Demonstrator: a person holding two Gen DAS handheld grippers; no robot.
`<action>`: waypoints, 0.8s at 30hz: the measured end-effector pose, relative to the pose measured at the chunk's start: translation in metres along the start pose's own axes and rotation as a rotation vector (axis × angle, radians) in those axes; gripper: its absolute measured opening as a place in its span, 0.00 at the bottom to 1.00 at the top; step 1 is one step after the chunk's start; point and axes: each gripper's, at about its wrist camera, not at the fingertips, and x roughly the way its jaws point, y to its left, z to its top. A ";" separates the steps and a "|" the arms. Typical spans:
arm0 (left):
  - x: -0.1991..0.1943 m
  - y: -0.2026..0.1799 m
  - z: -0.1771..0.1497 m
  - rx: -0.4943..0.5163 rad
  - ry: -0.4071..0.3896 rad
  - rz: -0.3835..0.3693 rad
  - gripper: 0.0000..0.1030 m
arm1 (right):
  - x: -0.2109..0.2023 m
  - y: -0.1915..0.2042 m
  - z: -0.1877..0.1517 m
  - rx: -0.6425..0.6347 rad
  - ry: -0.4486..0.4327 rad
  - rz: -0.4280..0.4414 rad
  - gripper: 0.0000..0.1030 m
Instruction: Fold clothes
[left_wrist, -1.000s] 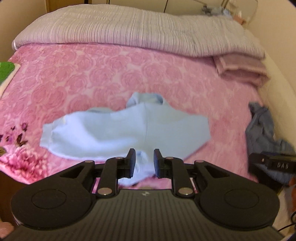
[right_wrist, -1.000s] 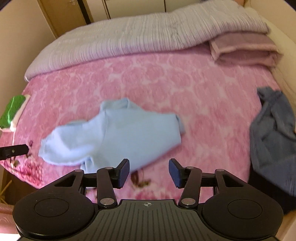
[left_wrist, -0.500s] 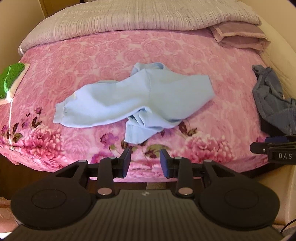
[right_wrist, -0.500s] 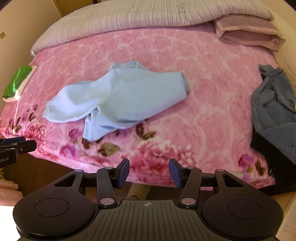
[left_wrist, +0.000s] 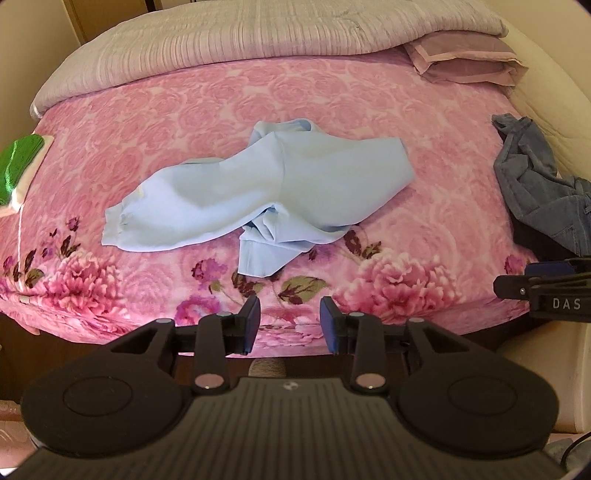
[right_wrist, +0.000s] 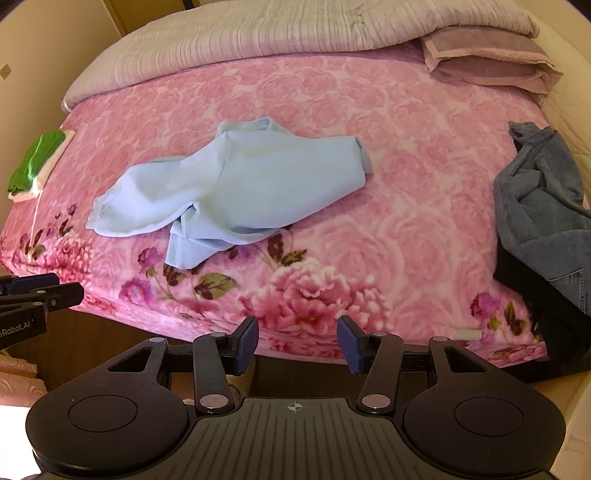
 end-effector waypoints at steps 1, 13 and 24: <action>-0.001 0.002 -0.001 -0.003 0.000 0.002 0.30 | 0.000 0.002 0.001 -0.004 0.000 0.002 0.49; 0.001 0.046 -0.001 -0.062 -0.003 0.020 0.31 | 0.014 0.037 0.017 -0.045 -0.008 0.006 0.49; 0.038 0.109 0.039 -0.011 0.028 -0.053 0.31 | 0.041 0.066 0.051 0.085 0.000 -0.064 0.49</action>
